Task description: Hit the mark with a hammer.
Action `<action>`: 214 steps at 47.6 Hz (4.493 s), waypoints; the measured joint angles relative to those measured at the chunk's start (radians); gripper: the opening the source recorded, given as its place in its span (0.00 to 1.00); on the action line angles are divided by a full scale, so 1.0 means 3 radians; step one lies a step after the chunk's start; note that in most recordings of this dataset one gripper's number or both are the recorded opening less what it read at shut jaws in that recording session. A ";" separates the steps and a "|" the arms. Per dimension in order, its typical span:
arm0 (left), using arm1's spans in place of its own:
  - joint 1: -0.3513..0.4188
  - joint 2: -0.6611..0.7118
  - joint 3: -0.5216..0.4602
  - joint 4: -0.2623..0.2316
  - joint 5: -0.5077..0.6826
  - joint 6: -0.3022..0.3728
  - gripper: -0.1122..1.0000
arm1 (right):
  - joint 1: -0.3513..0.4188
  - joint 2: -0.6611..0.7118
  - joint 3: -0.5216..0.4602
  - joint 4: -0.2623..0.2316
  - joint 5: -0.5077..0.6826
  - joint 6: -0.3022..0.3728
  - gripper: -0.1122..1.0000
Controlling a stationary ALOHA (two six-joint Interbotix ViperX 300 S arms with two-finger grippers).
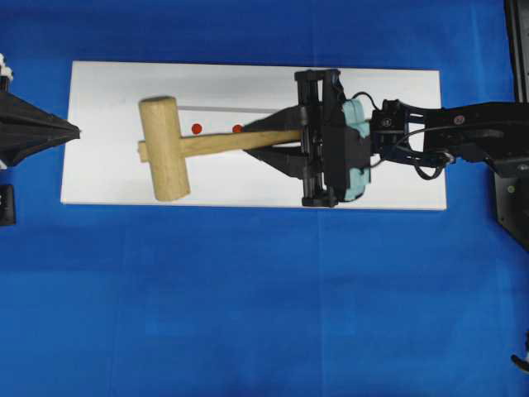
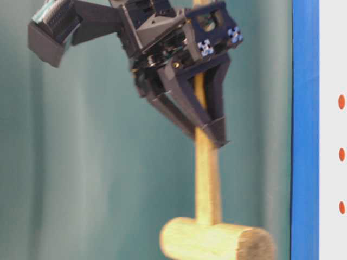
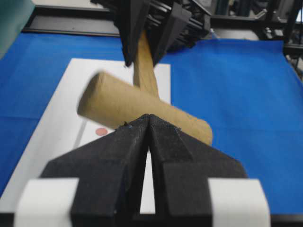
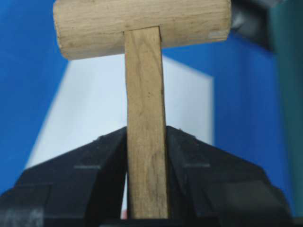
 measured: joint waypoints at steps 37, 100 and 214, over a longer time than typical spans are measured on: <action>0.0000 -0.0107 0.0005 0.0000 -0.0020 0.0000 0.11 | 0.0077 -0.0005 0.0010 0.0010 -0.0583 -0.1672 0.19; 0.0010 0.0951 -0.0276 -0.0015 -0.1033 -0.1012 0.94 | 0.0133 0.0000 0.0015 0.0026 -0.0588 -0.1687 0.19; 0.0107 0.1698 -0.0675 -0.0005 -0.0404 0.0000 0.51 | 0.0112 -0.0240 -0.0102 0.1365 0.0619 -0.1421 0.95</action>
